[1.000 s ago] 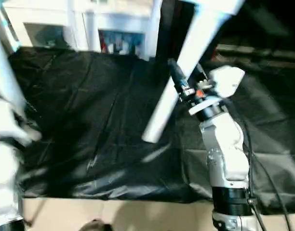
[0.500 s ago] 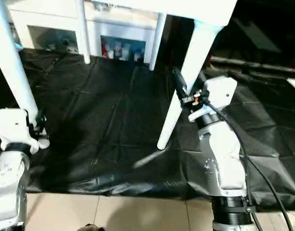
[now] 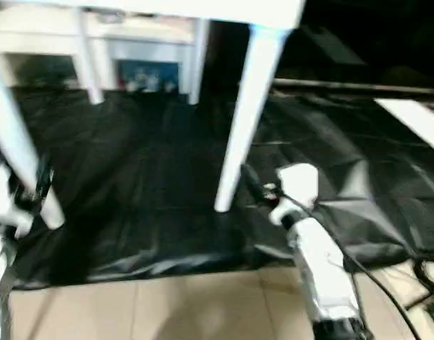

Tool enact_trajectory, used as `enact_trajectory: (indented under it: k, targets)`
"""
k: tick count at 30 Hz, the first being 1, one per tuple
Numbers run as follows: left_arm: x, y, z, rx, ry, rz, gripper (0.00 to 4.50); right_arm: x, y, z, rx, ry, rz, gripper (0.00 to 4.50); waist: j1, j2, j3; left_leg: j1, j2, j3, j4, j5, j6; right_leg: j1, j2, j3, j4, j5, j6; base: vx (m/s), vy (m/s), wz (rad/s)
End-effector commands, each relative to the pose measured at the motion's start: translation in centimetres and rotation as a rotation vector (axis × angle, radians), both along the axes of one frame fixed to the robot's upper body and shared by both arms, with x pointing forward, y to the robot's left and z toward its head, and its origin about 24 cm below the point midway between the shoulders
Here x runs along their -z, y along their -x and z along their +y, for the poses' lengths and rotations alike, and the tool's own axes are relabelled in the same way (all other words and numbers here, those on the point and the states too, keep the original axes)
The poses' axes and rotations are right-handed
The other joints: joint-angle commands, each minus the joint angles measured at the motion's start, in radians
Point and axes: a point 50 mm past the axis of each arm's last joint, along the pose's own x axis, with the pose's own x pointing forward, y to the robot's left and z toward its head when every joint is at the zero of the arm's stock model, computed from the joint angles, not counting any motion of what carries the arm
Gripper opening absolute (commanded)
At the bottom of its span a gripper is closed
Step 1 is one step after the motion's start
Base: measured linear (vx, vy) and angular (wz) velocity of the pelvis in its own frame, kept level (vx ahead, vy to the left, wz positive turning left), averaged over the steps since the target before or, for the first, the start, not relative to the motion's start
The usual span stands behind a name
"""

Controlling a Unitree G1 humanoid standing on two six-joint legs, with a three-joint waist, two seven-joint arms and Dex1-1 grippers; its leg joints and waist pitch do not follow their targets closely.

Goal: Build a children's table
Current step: Flip table

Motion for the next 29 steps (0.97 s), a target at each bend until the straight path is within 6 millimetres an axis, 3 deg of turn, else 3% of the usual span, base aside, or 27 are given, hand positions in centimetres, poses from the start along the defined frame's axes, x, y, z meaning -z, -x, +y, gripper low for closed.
enact_trajectory:
  k: [1, 2, 3, 4, 5, 6, 7, 8, 9, 10, 15, 17, 22, 24, 26, 27, 28, 29]
  targets:
    - [-0.4, 0.9, -0.6, 0.036, 0.000, -0.028, 3.60, -0.4, 0.6, -0.4, 0.032, 0.016, -0.045, 3.74, 0.007, 0.011, -0.033, -0.006, 0.080, -0.016, -0.134, -0.286, -0.032, 0.010, -0.101, 0.068, -0.110, -0.389, -0.132, 0.007, -0.093, 0.03]
    - [-0.2, 1.3, -0.7, 0.032, 0.003, -0.029, 3.78, -0.5, 0.9, -0.3, 0.020, 0.018, -0.058, 3.87, 0.013, 0.009, -0.036, -0.007, 0.086, -0.001, -0.137, -0.215, -0.007, 0.010, -0.096, 0.070, -0.111, -0.338, -0.136, 0.007, -0.093, 0.03]
    - [-0.1, 1.5, -0.7, 0.027, 0.007, -0.028, 3.78, -0.5, 1.1, -0.3, 0.013, 0.011, -0.062, 3.87, 0.017, 0.006, -0.039, -0.007, 0.089, 0.005, -0.138, -0.183, 0.009, 0.009, -0.094, 0.071, -0.108, -0.301, -0.141, 0.011, -0.079, 0.02]
    - [0.3, 2.1, -0.8, 0.014, 0.021, -0.020, 3.78, -0.6, 1.6, -0.2, -0.010, -0.018, -0.071, 3.87, 0.017, 0.006, -0.037, -0.008, 0.092, 0.012, -0.143, -0.170, 0.019, 0.007, -0.089, 0.070, -0.105, -0.279, -0.148, 0.021, -0.062, 0.03]
    - [0.5, 2.4, -0.8, 0.007, 0.027, -0.012, 3.78, -0.6, 1.9, -0.1, -0.025, -0.030, -0.077, 3.87, 0.028, 0.005, -0.033, -0.001, 0.098, 0.032, -0.151, -0.189, 0.049, -0.002, -0.080, 0.073, -0.106, -0.254, -0.153, 0.021, -0.062, 0.03]
    - [0.7, 2.6, -0.8, 0.004, 0.031, -0.006, 3.78, -0.7, 2.1, -0.1, -0.033, -0.037, -0.081, 3.87, 0.030, 0.004, -0.034, -0.002, 0.099, 0.037, -0.152, -0.190, 0.054, -0.003, -0.078, 0.073, -0.105, -0.253, -0.153, 0.035, -0.055, 0.01]
    - [0.8, 2.9, -0.9, 0.000, 0.041, -0.003, 3.78, -0.7, 2.4, 0.0, -0.051, -0.050, -0.078, 3.87, 0.036, 0.004, -0.041, -0.004, 0.102, 0.044, -0.153, -0.144, 0.062, 0.001, -0.072, 0.072, -0.098, -0.206, -0.152, 0.000, 0.000, 0.00]
    - [1.0, 3.2, -1.0, -0.003, 0.055, -0.003, 3.78, -0.6, 2.7, 0.1, -0.075, -0.072, -0.069, 3.87, 0.038, 0.005, -0.040, -0.006, 0.106, 0.047, -0.155, -0.118, 0.066, -0.001, -0.070, 0.072, -0.095, -0.171, -0.153, 0.000, 0.000, 0.00]
    - [1.1, 3.5, -1.0, -0.006, 0.072, -0.005, 3.78, -0.5, 3.1, 0.2, -0.098, -0.087, -0.062, 3.87, 0.043, 0.008, -0.038, 0.002, 0.110, 0.056, -0.158, -0.120, 0.078, -0.008, -0.066, 0.072, -0.096, -0.133, -0.157, 0.000, 0.000, 0.00]
    - [1.4, 4.1, -1.2, -0.011, 0.081, 0.010, 3.78, -0.2, 3.8, 0.2, -0.126, -0.101, -0.041, 3.87, 0.046, 0.009, -0.032, 0.002, 0.113, 0.059, -0.164, -0.156, 0.071, -0.011, -0.061, 0.072, -0.097, -0.148, -0.155, 0.000, 0.000, 0.00]
    - [3.9, 6.3, -2.0, -0.030, 0.176, 0.154, 3.78, 2.1, 5.8, 0.3, -0.186, -0.083, 0.118, 3.87, 0.052, 0.000, -0.023, 0.003, 0.116, 0.064, -0.175, -0.219, 0.044, -0.011, -0.054, 0.078, -0.098, -0.173, -0.133, 0.000, 0.000, 0.00]
    - [4.8, 6.4, -2.4, -0.020, 0.187, 0.189, 3.78, 3.1, 6.0, 0.5, -0.196, -0.098, 0.202, 3.87, 0.052, -0.005, -0.016, 0.011, 0.112, 0.066, -0.178, -0.282, 0.023, -0.022, -0.054, 0.087, -0.109, -0.263, -0.116, 0.000, 0.000, 0.00]
    - [5.4, 5.5, -2.6, -0.017, 0.147, 0.181, 3.78, 4.1, 5.7, 2.3, -0.256, -0.085, 0.256, 3.87, 0.049, -0.004, -0.005, 0.019, 0.109, 0.063, -0.183, -0.349, -0.011, -0.029, -0.055, 0.091, -0.121, -0.325, -0.094, 0.000, 0.000, 0.00]
    - [5.1, 4.9, -2.7, -0.001, 0.136, 0.162, 3.78, 4.3, 5.3, 2.7, -0.262, -0.090, 0.247, 3.87, 0.052, 0.004, -0.002, 0.019, 0.109, 0.060, -0.185, -0.356, -0.022, -0.030, -0.059, 0.092, -0.124, -0.349, -0.091, 0.000, 0.000, 0.00]
    - [4.9, 4.7, -2.8, 0.012, 0.134, 0.157, 3.78, 4.4, 5.2, 2.8, -0.272, -0.089, 0.247, 3.87, 0.052, -0.001, -0.002, 0.020, 0.113, 0.060, -0.186, -0.356, -0.023, -0.029, -0.060, 0.093, -0.124, -0.338, -0.098, 0.000, 0.000, 0.00]
    - [4.9, 4.6, -2.9, 0.022, 0.131, 0.159, 3.78, 4.5, 5.2, 2.8, -0.281, -0.086, 0.247, 3.87, 0.056, 0.012, -0.003, 0.021, 0.113, 0.059, -0.185, -0.347, -0.024, -0.027, -0.059, 0.093, -0.118, -0.307, -0.108, 0.000, 0.000, 0.00]
    - [4.9, 4.5, -3.0, 0.030, 0.120, 0.163, 3.78, 4.6, 5.2, 2.8, -0.288, -0.068, 0.242, 3.87, 0.049, 0.012, -0.005, 0.020, 0.124, 0.051, -0.190, -0.329, -0.041, -0.022, -0.039, 0.084, -0.107, -0.213, -0.120, 0.000, 0.000, 0.00]
    - [4.8, 4.5, -3.0, 0.035, 0.105, 0.159, 3.78, 4.7, 5.2, 2.8, -0.290, -0.057, 0.241, 3.87, 0.048, 0.022, -0.006, 0.024, 0.132, 0.045, -0.193, -0.335, -0.054, -0.021, -0.029, 0.080, -0.102, -0.172, -0.125, 0.000, 0.000, 0.00]
